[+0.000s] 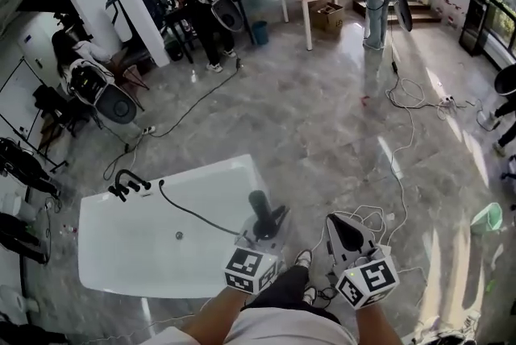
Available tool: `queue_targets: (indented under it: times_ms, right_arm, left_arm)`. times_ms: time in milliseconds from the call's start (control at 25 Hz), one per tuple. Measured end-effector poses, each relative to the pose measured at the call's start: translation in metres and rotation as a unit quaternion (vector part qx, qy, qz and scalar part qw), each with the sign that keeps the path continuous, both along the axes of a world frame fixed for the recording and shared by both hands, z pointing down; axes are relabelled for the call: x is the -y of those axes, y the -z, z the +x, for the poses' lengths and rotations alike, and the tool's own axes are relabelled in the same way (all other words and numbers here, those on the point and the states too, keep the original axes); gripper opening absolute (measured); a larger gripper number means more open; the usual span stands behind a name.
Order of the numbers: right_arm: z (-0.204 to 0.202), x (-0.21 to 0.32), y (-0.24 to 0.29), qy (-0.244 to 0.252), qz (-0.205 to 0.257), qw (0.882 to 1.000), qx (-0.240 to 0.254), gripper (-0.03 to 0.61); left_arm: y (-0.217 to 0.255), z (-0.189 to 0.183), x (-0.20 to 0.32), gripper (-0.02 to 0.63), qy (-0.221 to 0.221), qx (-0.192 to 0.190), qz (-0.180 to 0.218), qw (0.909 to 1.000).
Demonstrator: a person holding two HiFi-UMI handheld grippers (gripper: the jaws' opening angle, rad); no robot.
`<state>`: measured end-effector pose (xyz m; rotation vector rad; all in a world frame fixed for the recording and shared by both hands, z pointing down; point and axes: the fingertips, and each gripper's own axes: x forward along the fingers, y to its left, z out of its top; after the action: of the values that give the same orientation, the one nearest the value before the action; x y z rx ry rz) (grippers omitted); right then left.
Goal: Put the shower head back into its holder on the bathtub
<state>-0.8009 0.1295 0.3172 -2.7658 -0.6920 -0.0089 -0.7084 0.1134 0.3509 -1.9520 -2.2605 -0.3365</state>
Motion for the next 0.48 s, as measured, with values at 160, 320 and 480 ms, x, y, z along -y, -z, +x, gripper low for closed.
queue_targets:
  times_ms: [160,320,480]
  right_arm:
    - [0.024,-0.032,-0.001,0.015,-0.004,1.000,0.005,0.014]
    - [0.053,-0.075,-0.021,0.037,-0.013,0.999,0.008,0.014]
    - [0.098,-0.120,-0.018,0.057,-0.026,0.998,0.008,0.014]
  left_arm:
    - [-0.002,0.021,-0.030,0.040,0.013,0.006,-0.005,0.9999]
    - [-0.024,0.041,-0.070,0.040,0.026,0.007,-0.014,0.9995]
    - [-0.028,0.075,-0.112,0.040,0.037,0.007,-0.018,0.9991]
